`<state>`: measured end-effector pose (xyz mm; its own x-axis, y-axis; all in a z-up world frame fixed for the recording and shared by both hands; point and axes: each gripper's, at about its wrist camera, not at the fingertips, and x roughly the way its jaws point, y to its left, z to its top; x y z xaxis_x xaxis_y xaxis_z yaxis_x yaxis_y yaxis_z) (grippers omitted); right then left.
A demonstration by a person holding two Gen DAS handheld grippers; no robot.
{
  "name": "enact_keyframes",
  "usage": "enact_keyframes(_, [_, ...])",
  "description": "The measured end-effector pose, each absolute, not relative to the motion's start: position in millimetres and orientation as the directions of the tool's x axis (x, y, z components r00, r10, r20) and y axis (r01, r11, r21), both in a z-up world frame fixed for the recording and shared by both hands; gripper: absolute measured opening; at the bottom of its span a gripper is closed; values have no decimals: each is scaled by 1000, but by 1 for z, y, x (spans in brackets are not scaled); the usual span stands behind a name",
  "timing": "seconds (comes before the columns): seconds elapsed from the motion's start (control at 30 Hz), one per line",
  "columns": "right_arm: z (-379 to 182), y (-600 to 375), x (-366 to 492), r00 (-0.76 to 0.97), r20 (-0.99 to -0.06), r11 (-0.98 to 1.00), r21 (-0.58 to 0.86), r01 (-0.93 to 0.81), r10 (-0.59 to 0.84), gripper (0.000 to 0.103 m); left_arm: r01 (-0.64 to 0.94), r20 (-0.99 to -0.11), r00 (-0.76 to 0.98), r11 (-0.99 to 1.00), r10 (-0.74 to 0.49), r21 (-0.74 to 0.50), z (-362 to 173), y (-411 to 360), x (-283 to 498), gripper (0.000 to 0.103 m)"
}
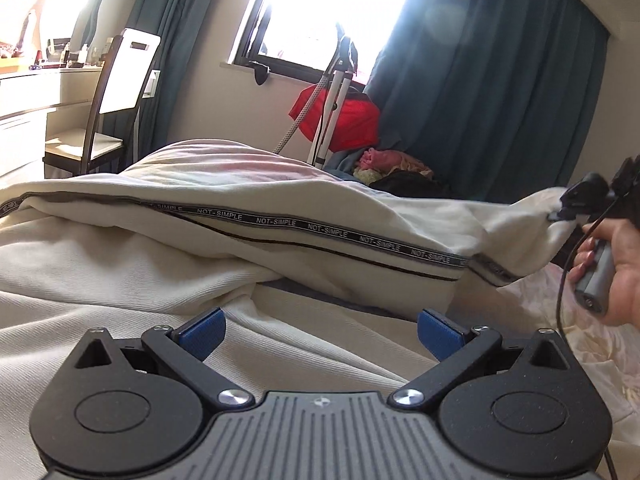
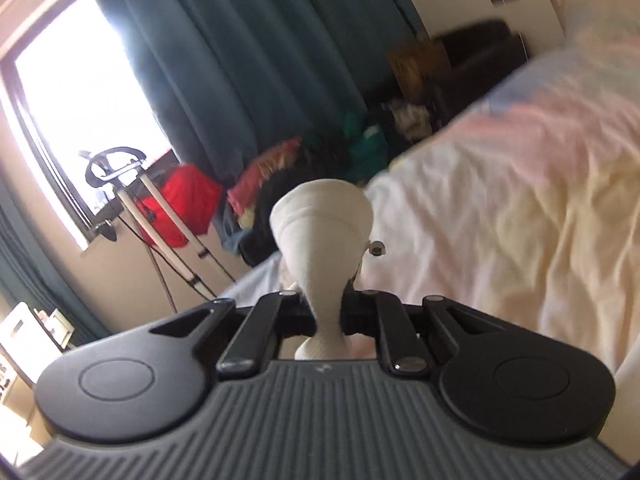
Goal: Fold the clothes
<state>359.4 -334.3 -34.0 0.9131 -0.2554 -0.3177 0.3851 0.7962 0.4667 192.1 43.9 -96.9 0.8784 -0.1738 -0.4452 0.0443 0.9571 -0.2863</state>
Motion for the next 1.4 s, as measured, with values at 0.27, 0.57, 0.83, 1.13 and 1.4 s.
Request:
enact_keyframes(0.27, [32, -322, 256, 903, -33, 863, 281, 419, -428, 12, 32, -418, 893, 948, -170, -317, -83, 54, 179, 103])
enact_keyframes(0.57, [-15, -347, 214, 855, -165, 772, 371, 516, -492, 13, 17, -402, 906, 959, -134, -282, -75, 52, 171, 103])
enact_keyframes(0.83, [-50, -357, 351, 828, -240, 808, 203, 554, -507, 15, 34, -419, 898, 972, -131, -231, -83, 35, 175, 103])
enact_keyframes(1.13, [-96, -414, 401, 902, -347, 868, 326, 374, -258, 84, 19, -466, 876, 975, -123, -221, -103, 22, 198, 103])
enact_keyframes(1.4, [-134, -467, 314, 874, -395, 650, 592, 477, -283, 85, 50, -457, 878, 977, -141, -206, -100, 19, 184, 103])
